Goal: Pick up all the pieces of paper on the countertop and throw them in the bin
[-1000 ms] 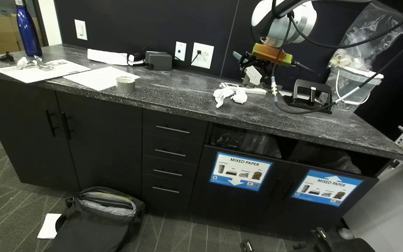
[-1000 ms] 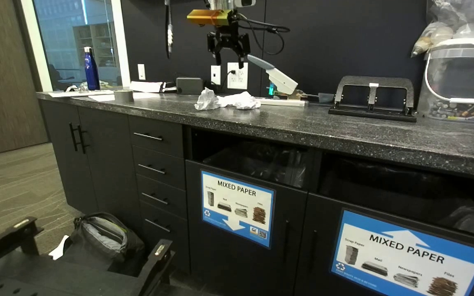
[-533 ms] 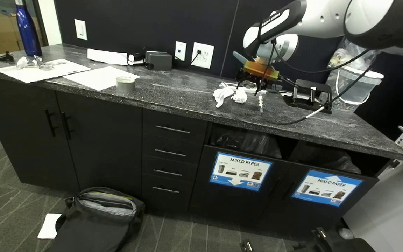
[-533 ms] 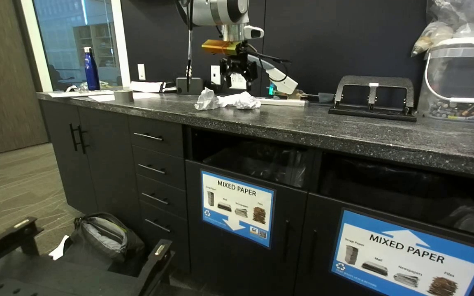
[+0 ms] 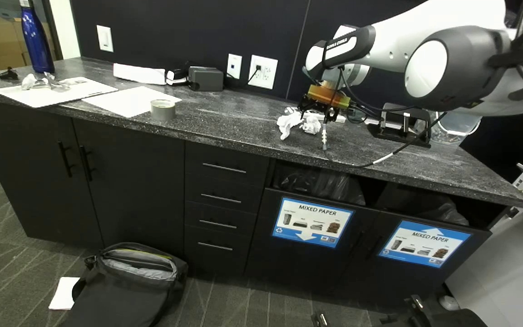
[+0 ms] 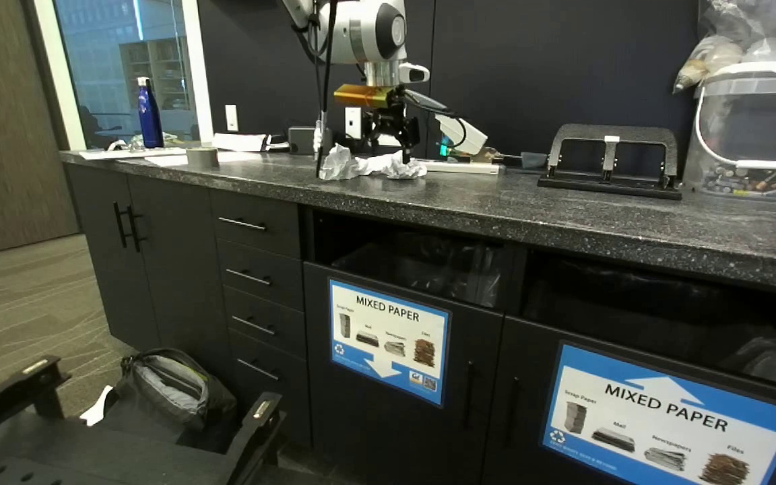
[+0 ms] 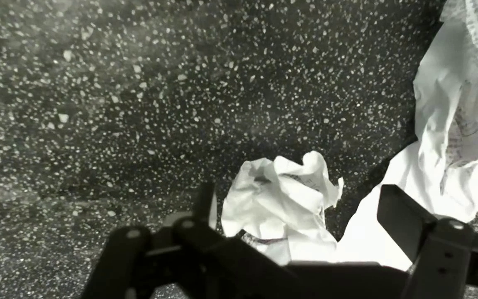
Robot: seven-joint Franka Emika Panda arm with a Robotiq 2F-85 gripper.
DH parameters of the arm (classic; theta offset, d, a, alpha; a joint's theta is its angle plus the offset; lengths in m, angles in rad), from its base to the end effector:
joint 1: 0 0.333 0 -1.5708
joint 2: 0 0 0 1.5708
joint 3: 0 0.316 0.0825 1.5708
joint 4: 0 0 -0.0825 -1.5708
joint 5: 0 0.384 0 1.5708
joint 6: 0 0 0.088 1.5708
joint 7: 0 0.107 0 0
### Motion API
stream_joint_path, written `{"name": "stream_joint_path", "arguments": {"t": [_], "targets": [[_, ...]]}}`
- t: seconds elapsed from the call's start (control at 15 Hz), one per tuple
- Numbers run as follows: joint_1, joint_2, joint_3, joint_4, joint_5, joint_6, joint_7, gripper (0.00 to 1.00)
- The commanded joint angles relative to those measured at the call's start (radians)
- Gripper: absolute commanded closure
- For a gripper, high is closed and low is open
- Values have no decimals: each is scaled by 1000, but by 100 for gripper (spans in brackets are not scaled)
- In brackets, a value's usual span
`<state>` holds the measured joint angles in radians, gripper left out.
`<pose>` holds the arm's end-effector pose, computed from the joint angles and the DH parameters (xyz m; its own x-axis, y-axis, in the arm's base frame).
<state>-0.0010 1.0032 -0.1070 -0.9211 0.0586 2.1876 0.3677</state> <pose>0.8111 -0.0485 0.2995 0.8696 -0.4204 0.2588 -0.4193 -0.9057 -0.0621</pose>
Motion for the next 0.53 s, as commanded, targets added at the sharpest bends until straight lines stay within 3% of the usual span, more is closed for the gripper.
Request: {"name": "stream_joint_path", "arguments": {"t": [0.0,0.07,0.2,0.47], "targets": [[-8,143,-14,224,-28,-58,25,0],[-7,166,-22,249,-39,-62,24,0],[-9,203,-34,292,-61,-68,17,27],[-12,246,-51,345,-92,-73,16,58]]}}
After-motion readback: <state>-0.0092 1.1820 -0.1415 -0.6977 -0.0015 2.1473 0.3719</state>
